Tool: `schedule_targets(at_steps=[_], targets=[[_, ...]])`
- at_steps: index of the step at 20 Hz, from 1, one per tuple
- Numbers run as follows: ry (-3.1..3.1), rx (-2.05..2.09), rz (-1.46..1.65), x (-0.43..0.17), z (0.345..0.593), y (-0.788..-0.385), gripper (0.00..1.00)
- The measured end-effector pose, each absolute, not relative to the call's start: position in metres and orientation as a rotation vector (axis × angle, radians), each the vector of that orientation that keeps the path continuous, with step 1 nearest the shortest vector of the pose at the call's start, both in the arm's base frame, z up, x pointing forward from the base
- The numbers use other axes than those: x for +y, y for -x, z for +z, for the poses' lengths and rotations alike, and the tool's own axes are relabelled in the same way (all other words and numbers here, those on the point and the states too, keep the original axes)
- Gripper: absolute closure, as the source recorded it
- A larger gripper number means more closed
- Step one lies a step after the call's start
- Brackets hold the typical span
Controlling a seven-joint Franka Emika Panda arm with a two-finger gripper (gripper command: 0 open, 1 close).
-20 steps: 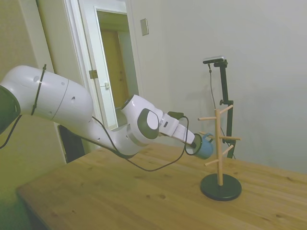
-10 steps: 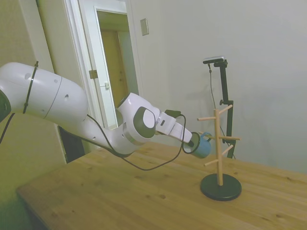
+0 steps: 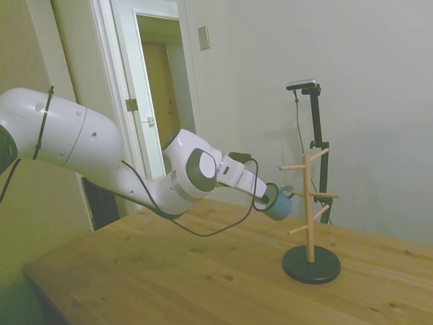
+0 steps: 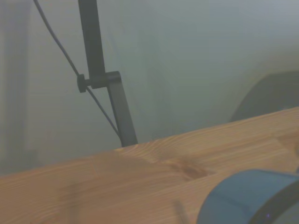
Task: Unload the mug
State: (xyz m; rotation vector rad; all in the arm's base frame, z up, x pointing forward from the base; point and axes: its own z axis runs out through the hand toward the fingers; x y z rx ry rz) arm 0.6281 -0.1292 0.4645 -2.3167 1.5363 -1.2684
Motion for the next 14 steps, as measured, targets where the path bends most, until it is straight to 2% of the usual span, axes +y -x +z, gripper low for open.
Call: schedule_targets(at_steps=[8,14], targets=[[2.306,1.504,-1.270,-0.112,0.472,-0.641,1.00],[2.353,1.441,-1.152,-0.062,0.462,-0.653,1.00]])
